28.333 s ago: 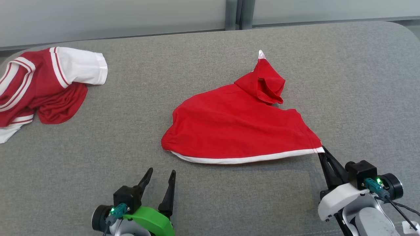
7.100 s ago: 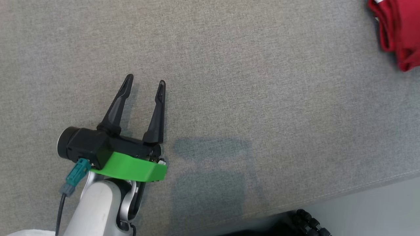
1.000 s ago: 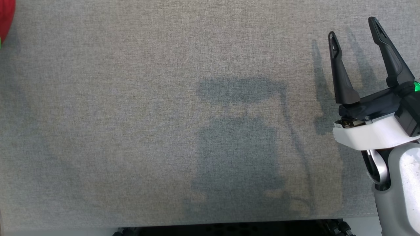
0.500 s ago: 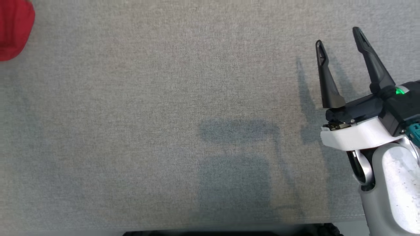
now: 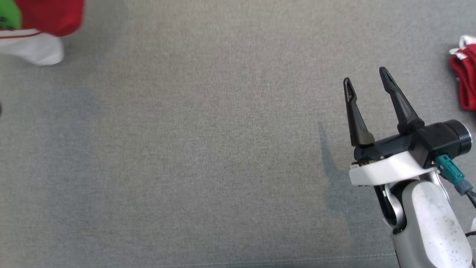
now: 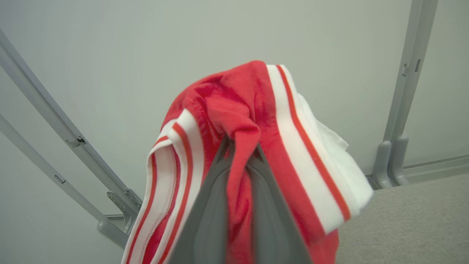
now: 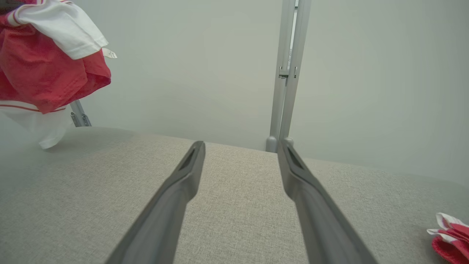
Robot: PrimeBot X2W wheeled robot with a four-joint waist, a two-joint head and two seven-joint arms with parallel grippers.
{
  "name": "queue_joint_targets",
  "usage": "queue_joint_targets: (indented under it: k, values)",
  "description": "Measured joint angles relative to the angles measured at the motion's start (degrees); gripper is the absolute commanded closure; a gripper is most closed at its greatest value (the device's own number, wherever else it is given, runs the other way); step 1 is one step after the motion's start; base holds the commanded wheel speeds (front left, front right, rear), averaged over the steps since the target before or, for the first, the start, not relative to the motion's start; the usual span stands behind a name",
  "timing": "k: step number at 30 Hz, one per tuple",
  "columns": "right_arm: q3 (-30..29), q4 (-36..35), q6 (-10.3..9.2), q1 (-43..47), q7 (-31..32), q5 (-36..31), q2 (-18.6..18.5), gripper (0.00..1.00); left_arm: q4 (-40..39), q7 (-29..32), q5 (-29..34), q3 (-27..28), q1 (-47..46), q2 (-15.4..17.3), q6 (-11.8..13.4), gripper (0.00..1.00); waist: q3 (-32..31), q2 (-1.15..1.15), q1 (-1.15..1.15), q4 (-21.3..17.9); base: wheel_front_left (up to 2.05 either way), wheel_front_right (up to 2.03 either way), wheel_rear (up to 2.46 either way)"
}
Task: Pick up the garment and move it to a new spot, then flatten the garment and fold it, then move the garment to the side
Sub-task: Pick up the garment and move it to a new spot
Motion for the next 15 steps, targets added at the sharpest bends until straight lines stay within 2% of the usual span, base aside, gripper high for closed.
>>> queue_joint_targets:
  k: [3, 10, 15]
  values:
    - [-0.47, 1.18, 0.0, 1.19, -0.56, 0.36, 0.44, 0.0, -4.97, 0.11, -2.96, -3.98, 1.87, -0.99, -0.07, 1.0, -3.14, 0.0, 0.0, -0.02, 0.0, 0.0, 0.0]
    - [-1.98, 2.96, 0.0, 5.26, -1.56, 1.12, 1.46, 0.0, -18.8, 2.48, -9.5, -12.61, 9.18, -0.87, -0.05, 1.0, -10.33, 0.0, 0.0, 0.02, 0.0, 0.0, 0.0]
    - [-3.24, 3.13, 0.0, 8.03, -2.02, 1.36, 1.71, 0.0, -30.77, 5.93, -12.78, -15.97, 15.93, -0.45, -0.05, 1.0, -14.49, -0.01, 0.0, 0.08, 0.0, 0.0, 0.0]
